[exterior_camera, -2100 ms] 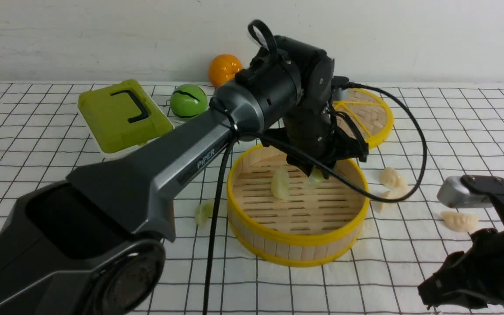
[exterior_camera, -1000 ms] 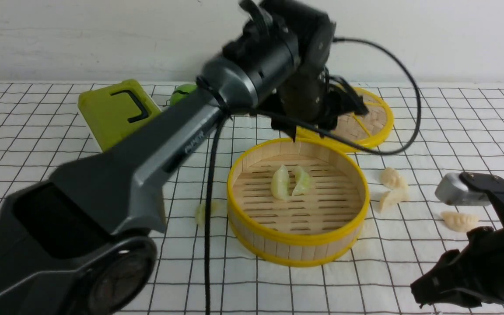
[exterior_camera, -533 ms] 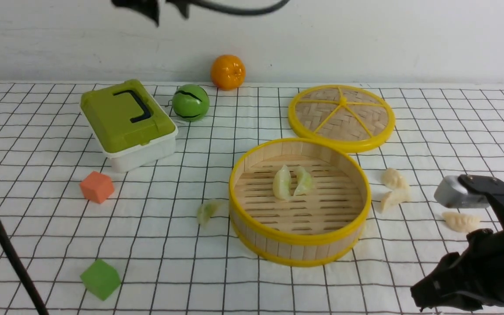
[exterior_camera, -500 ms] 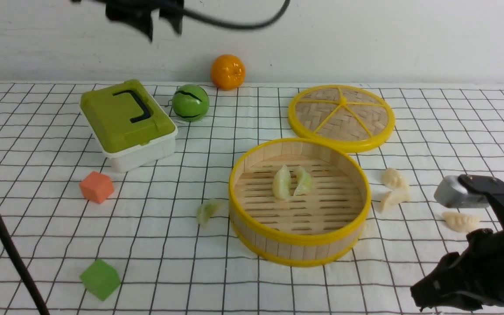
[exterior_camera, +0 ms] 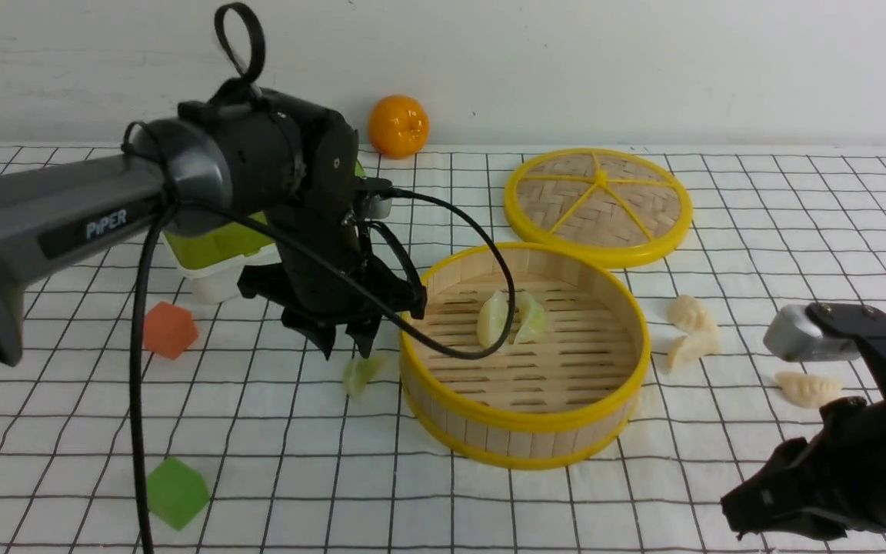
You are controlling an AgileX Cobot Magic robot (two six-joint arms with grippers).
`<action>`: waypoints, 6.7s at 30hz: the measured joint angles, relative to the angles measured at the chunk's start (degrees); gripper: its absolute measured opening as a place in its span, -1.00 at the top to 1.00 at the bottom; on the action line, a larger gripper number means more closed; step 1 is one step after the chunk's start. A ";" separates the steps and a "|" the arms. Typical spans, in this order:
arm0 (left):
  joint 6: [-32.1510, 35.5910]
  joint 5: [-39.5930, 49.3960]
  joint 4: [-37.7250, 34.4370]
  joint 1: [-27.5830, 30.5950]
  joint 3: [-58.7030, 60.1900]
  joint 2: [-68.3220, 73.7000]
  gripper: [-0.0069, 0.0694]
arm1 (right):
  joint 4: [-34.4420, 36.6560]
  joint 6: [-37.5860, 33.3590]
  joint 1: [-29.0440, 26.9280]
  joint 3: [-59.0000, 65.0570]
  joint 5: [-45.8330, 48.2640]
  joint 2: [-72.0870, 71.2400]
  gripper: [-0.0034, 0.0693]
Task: Put the dumplings into the steamer on the table with the white tablecloth.
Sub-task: 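Reach for and grasp a dumpling on the table with the left gripper, then place the dumpling into the bamboo steamer basket with the left gripper, then reach for and grasp a dumpling lying on the table beside the steamer, then place the dumpling in the bamboo steamer basket with the right gripper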
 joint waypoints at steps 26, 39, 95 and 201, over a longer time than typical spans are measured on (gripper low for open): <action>1.16 2.94 5.06 0.00 -2.39 1.26 0.34 | 0.99 -0.33 0.00 0.00 -0.12 0.00 0.53; -1.06 0.98 -7.22 -12.92 -25.04 0.28 0.34 | 2.88 -0.33 0.00 0.00 -0.61 0.00 0.52; -0.46 18.33 16.64 -17.09 -20.73 -36.21 0.85 | -5.24 2.67 0.00 -4.56 2.66 0.66 0.25; -31.34 -14.77 37.09 -17.09 76.40 -101.80 0.85 | -23.98 47.29 21.18 -55.43 2.81 42.08 -0.67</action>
